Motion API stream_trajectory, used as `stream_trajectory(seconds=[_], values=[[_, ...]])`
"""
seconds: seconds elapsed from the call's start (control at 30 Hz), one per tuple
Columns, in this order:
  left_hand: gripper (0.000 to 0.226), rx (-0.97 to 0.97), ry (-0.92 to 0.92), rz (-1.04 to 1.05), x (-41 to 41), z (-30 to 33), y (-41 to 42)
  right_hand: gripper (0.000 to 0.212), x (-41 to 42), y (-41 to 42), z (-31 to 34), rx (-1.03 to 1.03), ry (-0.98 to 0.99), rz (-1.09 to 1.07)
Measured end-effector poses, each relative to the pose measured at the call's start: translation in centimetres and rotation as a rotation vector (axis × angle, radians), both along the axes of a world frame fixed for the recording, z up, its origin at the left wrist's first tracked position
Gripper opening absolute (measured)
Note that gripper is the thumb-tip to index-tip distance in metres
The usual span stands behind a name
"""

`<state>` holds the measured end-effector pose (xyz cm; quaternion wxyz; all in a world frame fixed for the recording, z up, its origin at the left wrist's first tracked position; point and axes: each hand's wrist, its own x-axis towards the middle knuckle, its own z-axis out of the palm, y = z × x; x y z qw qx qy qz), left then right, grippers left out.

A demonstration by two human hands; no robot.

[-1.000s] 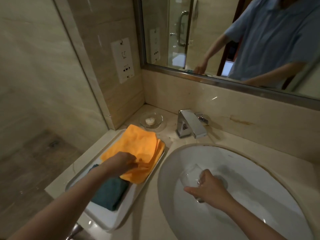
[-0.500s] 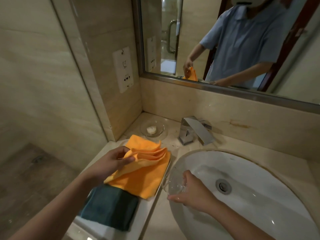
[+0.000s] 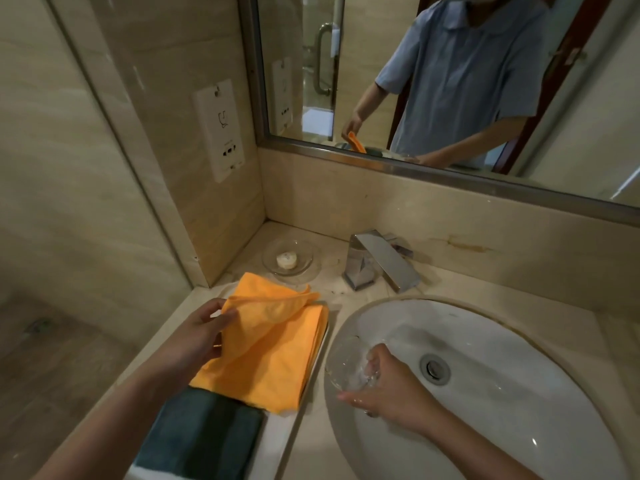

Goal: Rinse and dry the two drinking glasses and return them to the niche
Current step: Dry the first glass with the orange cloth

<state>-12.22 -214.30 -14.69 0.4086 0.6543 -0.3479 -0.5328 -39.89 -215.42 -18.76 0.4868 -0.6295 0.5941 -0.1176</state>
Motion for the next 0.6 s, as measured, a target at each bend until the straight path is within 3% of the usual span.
stream_trajectory(seconds=[0.2, 0.33, 0.4, 0.47, 0.6], values=[[0.016, -0.032, -0.089, -0.011, -0.2, -1.4, 1.2, 0.053, -0.1, 0.0, 0.0, 0.033, -0.029, -0.031], [0.020, -0.228, -0.032, 0.284, -0.3, -0.2, 1.2, 0.053, -0.1, 0.1, 0.1, 0.062, -0.060, -0.043], [0.020, -0.299, -0.098, 0.309, 0.0, 0.5, 1.5, 0.060, 0.0, 0.1, 0.1, 0.060, -0.061, -0.033], [0.021, -0.397, -0.290, 0.101, 0.4, 0.8, 1.9, 0.067, 0.3, -0.1, 0.0, 0.039, -0.031, -0.019], [0.043, -0.354, -0.805, -0.708, 0.2, -1.7, 1.0, 0.061, 1.2, -0.4, 0.4, 0.019, -0.096, 0.000]])
